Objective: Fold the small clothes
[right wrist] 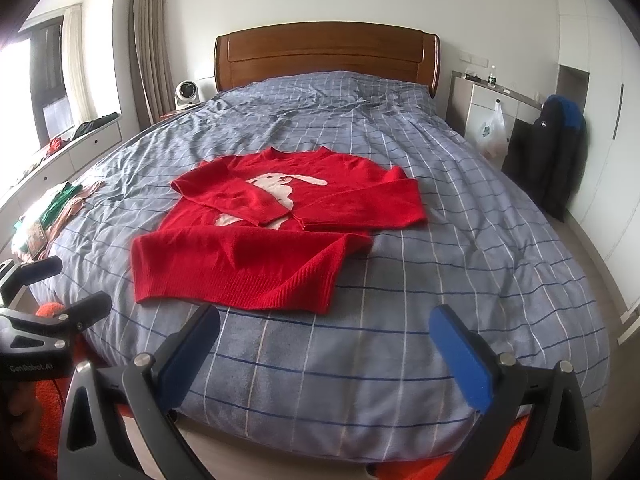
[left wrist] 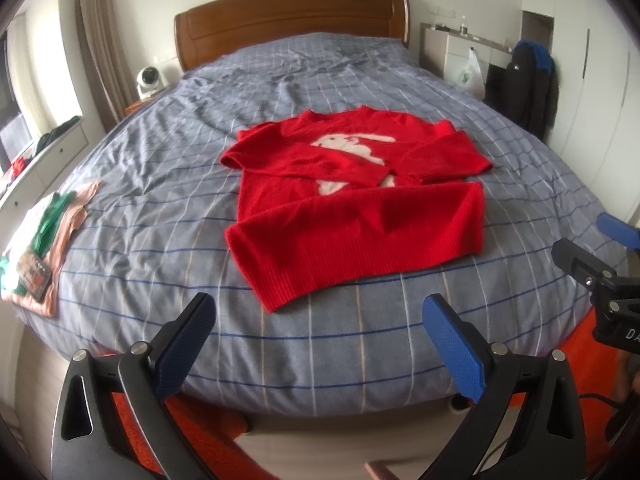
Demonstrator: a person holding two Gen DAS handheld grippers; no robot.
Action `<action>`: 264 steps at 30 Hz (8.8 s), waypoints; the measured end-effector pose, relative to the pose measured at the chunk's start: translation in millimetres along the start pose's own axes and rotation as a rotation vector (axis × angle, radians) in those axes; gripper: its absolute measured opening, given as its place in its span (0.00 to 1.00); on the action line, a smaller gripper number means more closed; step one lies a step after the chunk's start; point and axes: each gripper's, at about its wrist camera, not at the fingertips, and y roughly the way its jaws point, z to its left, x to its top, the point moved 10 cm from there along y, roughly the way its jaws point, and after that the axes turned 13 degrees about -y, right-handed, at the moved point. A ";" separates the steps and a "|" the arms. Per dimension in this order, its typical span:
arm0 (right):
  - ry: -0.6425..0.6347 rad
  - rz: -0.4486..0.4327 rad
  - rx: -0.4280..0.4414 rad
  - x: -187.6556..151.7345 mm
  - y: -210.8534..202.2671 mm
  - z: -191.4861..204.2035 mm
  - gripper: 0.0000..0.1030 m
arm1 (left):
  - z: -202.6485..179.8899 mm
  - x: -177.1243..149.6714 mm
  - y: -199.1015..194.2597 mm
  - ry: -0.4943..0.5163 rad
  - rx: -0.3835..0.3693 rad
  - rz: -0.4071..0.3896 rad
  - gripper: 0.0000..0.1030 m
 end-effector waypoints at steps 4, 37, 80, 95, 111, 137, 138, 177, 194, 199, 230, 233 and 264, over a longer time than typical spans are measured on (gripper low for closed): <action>0.000 0.008 0.007 -0.8 1.7 2.6 1.00 | 2.2 -2.6 2.5 0.001 0.007 0.005 1.00; 0.221 0.171 0.771 -27.3 116.4 11.5 0.08 | 75.6 -14.5 90.6 -0.169 -0.229 0.363 0.06; 0.153 0.470 0.382 -109.7 86.5 -55.5 0.17 | 75.2 -35.3 57.2 -0.004 0.107 0.196 0.75; -0.458 0.172 0.319 53.6 230.8 21.2 0.67 | 113.3 -3.7 33.9 -0.193 0.160 0.098 0.83; 0.521 0.136 -0.174 -53.5 166.8 -377.6 0.07 | 87.6 -12.4 55.6 -0.187 0.106 0.162 0.83; 0.501 0.199 -0.149 -101.2 168.6 -342.0 0.33 | -65.9 82.1 105.0 0.546 0.012 0.026 0.93; 0.509 0.189 -0.161 -100.9 159.2 -337.9 0.33 | -83.4 82.7 114.2 0.632 0.009 0.002 0.93; 0.288 0.059 -0.059 -102.1 87.3 -203.7 0.46 | 358.8 110.0 173.6 -0.703 0.538 0.038 0.02; 0.303 0.076 -0.064 -106.2 89.8 -206.9 0.46 | 377.0 115.2 177.8 -0.667 0.439 0.072 0.65; 0.285 0.085 -0.072 -106.5 89.1 -204.2 0.46 | 362.1 138.4 200.3 -0.499 0.526 0.073 0.81; 0.241 0.060 -0.076 -100.5 83.3 -193.8 0.50 | 198.4 57.1 185.0 -0.336 0.228 0.138 0.86; 0.242 0.061 -0.076 -100.4 83.7 -193.9 0.50 | 209.7 49.7 183.2 -0.360 0.243 0.131 0.86; 0.280 0.001 -0.083 -68.3 104.7 -199.5 0.61 | 178.5 57.0 181.9 -0.299 0.221 0.105 0.97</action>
